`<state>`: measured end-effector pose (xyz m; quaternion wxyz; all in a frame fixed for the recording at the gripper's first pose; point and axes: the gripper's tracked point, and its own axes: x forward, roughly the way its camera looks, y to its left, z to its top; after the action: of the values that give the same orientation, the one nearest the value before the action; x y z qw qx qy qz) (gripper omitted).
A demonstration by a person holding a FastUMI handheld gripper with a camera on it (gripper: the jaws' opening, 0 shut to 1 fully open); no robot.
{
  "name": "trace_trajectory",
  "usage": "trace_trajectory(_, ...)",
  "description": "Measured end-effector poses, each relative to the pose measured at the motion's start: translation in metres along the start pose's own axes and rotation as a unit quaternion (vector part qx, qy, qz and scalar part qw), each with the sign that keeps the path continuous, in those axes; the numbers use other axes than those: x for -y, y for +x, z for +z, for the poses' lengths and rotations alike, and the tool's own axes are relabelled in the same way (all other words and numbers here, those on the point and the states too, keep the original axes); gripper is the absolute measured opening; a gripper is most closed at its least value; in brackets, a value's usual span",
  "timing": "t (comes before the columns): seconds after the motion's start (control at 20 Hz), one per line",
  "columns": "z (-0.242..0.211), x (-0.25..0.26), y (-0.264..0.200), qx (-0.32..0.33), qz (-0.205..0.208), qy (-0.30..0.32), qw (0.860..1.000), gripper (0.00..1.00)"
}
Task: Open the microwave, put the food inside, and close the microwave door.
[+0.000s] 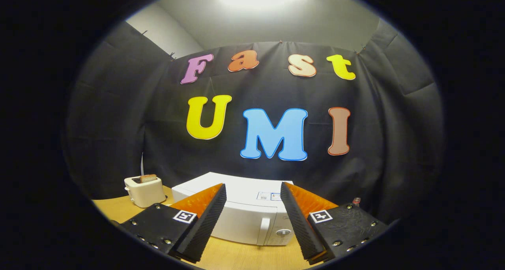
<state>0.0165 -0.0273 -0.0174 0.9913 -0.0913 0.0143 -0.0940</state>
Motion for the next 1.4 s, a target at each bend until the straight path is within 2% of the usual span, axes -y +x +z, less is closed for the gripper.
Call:
trace_trajectory(0.3, -0.006, -0.003, -0.005, 0.003, -0.017, -0.040, 0.999, 0.89)
trace_trajectory(0.45, -0.025, -0.006, 0.000, 0.002, -0.017, -0.038, 0.999, 0.89)
trace_trajectory(0.6, -0.054, -0.002, 0.011, -0.018, -0.018, -0.030, 0.999, 0.89)
trace_trajectory(0.85, -0.099, 0.016, 0.034, -0.043, -0.044, -0.029, 0.998, 0.89)
trace_trajectory(1.2, -0.158, 0.019, 0.065, -0.077, -0.042, -0.002, 0.996, 0.89)
trace_trajectory(1.4, -0.193, 0.024, 0.083, -0.099, -0.054, -0.006, 0.994, 0.87)
